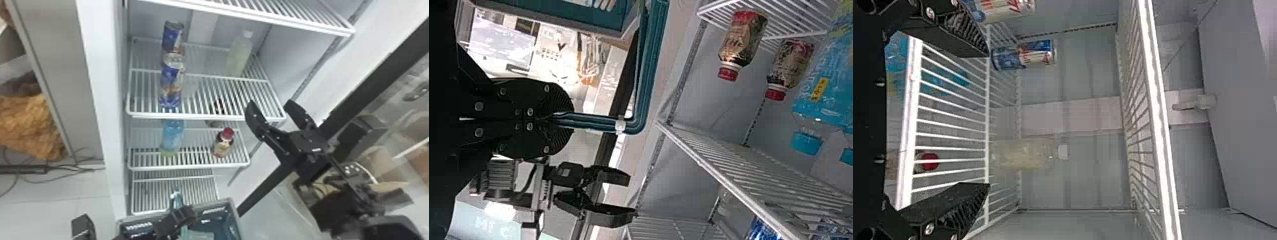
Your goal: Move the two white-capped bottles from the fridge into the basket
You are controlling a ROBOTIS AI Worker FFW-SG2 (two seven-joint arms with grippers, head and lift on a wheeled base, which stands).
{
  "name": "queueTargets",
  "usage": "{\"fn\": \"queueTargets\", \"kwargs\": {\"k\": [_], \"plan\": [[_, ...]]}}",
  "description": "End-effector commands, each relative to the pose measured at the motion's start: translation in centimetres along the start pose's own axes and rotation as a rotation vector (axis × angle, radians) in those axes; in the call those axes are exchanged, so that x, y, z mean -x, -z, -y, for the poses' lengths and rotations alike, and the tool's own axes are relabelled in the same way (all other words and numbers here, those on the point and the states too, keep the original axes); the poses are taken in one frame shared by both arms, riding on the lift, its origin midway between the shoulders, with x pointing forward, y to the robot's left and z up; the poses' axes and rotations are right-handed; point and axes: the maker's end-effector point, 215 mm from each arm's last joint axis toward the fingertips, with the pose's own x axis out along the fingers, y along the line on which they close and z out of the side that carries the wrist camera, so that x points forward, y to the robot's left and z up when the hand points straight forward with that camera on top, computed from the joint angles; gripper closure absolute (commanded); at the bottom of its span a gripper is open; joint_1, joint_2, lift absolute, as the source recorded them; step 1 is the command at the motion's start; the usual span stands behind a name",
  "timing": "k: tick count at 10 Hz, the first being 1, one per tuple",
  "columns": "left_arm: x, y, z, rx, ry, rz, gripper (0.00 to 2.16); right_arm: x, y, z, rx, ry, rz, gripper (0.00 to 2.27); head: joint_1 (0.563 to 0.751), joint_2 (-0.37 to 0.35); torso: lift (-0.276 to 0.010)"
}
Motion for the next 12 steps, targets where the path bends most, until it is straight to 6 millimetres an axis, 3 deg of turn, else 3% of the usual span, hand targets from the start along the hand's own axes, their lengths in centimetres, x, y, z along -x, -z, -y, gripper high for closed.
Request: {"fn": "queueTargets", "kwargs": {"k": [1,6,12], "plan": [[0.1,0.0,-0.1,0.001,-0.001,0.002,1.16,-2.2,0.9,0.7,-0.031,0.001,0.021,0.11,0.695,-0.35,0.0],[0.0,0.4,-0.2,0.005,-0.002,-0.005,1.16,-8.2,0.8,4.5,0.026,0.031,0.09,0.09,0.695,-0.35,0.0],[-0.3,0.6,-0.1,0.003,-0.002,-0.017,1.16,-13.7,3.8,4.9,-0.005,0.013,0.08,0.09,0.695,-0.35,0.0]]}}
